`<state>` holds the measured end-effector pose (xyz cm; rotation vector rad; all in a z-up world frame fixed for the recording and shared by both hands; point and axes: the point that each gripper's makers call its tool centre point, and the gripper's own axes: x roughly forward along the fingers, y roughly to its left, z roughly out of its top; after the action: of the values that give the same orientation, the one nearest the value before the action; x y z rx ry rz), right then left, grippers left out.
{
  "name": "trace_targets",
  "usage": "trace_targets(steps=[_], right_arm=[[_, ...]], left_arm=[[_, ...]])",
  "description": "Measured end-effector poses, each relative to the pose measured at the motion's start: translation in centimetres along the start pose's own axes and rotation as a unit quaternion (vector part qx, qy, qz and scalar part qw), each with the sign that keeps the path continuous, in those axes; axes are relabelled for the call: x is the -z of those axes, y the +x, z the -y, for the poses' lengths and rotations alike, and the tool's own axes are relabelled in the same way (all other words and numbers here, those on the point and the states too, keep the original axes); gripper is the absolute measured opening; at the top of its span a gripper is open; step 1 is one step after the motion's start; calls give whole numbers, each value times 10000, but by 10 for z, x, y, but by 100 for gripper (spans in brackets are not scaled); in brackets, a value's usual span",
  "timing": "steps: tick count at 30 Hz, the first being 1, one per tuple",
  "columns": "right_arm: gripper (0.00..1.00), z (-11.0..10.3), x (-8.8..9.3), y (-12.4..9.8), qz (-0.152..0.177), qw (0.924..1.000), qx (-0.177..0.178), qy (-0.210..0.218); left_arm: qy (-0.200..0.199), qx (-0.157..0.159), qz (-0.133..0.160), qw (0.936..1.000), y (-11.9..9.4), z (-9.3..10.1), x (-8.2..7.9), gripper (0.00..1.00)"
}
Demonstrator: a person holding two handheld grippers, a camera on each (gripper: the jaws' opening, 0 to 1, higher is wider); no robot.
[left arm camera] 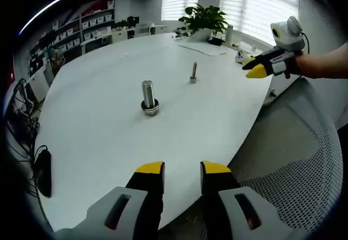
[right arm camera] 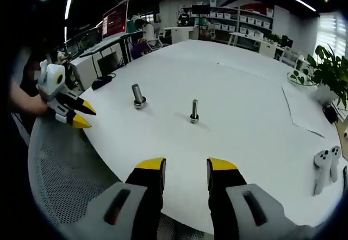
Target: Place the washer onto the threaded stud by aligning its center hole with the stud, sliding it down to the base, and recovering from edge contact or off-axis alignment until the washer reaches the visible bottom stop.
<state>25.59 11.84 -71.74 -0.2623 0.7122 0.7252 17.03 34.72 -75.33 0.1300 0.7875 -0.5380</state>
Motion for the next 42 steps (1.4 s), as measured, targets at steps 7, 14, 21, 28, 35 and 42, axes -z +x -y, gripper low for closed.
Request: trace_targets(steps=[7, 14, 21, 28, 35, 42], right_arm=[[32, -1, 7, -1, 8, 10000, 22, 13], [32, -5, 12, -2, 67, 10000, 26, -7], [32, -3, 14, 0, 80, 10000, 38, 17], [32, -3, 15, 4, 97, 9998, 102, -108], [32, -4, 13, 5, 155, 9998, 86, -135], [32, -6, 17, 7, 89, 9998, 60, -184]], left_arm=[[-3, -5, -4, 10000, 1, -1, 1, 25], [14, -6, -20, 10000, 0, 0, 1, 25], [18, 0, -3, 10000, 0, 0, 0, 25], [9, 19, 0, 10000, 1, 0, 0, 25], [-9, 30, -46, 10000, 1, -1, 2, 25], [4, 27, -66, 10000, 1, 0, 3, 26]])
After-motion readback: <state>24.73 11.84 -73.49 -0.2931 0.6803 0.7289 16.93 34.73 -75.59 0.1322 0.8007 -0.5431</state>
